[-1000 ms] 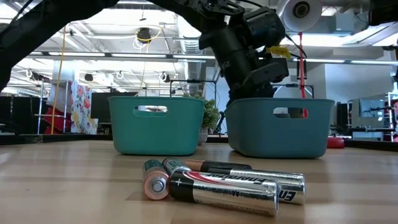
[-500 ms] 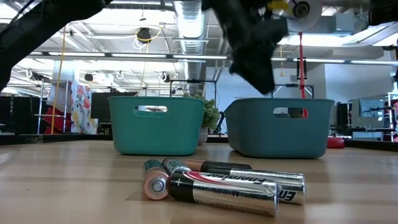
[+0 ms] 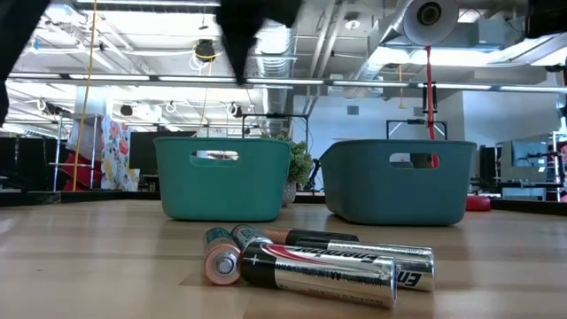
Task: Sort batteries
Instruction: Put the silver battery into the green bin
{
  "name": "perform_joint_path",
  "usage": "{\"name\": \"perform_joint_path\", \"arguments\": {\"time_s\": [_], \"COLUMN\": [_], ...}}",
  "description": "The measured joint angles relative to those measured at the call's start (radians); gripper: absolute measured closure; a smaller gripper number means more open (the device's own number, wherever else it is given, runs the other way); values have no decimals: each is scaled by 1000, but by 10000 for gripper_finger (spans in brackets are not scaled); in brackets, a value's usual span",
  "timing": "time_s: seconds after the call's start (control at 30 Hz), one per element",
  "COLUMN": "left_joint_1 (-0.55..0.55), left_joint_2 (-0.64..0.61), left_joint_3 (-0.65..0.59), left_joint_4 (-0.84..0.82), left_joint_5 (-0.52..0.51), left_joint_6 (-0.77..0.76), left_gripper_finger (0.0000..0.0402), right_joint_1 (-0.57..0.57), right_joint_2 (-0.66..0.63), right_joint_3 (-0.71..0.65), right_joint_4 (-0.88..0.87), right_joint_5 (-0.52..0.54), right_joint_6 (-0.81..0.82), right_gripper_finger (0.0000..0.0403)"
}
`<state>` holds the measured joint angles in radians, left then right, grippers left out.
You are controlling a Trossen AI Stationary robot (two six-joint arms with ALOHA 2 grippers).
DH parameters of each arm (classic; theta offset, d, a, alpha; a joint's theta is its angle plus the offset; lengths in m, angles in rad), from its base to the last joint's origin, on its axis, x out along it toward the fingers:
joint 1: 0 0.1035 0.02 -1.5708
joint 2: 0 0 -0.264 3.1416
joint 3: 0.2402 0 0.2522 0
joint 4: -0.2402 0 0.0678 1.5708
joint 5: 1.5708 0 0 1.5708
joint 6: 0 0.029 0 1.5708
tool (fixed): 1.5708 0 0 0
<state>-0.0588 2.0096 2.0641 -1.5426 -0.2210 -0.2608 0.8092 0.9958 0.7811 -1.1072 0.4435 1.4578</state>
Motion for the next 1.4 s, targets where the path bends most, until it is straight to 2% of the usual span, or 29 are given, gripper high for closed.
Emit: {"name": "perform_joint_path", "arguments": {"time_s": [0.2, 0.37, 0.47, 0.63, 1.03, 1.4], "left_joint_1": [-46, -102, -128, -141, -158, -225], "left_joint_2": [-215, -353, -403, -415, -411, -411], "left_joint_3": [-352, -628, -765, -942, -1237, -1308], "left_joint_4": [-14, -12, -1, 63, 391, 426], "left_joint_5": [88, 117, 210, 381, 686, 723], "left_joint_6": [-176, -367, -449, -481, -462, -458], "left_gripper_finger": [276, 276, 275, 276, 276, 275], "right_joint_1": [0, 0, 0, 0, 0, 0], "right_joint_2": [23, 51, 67, 86, 86, 86], "right_joint_3": [0, 0, 0, 0, 0, 0], "right_joint_4": [2, 2, 2, 10, 49, 48], "right_joint_5": [0, 0, 0, 0, 0, 0], "right_joint_6": [0, -3, -3, -3, 1, 2], "right_gripper_finger": [310, 310, 310, 310, 310, 310]}}
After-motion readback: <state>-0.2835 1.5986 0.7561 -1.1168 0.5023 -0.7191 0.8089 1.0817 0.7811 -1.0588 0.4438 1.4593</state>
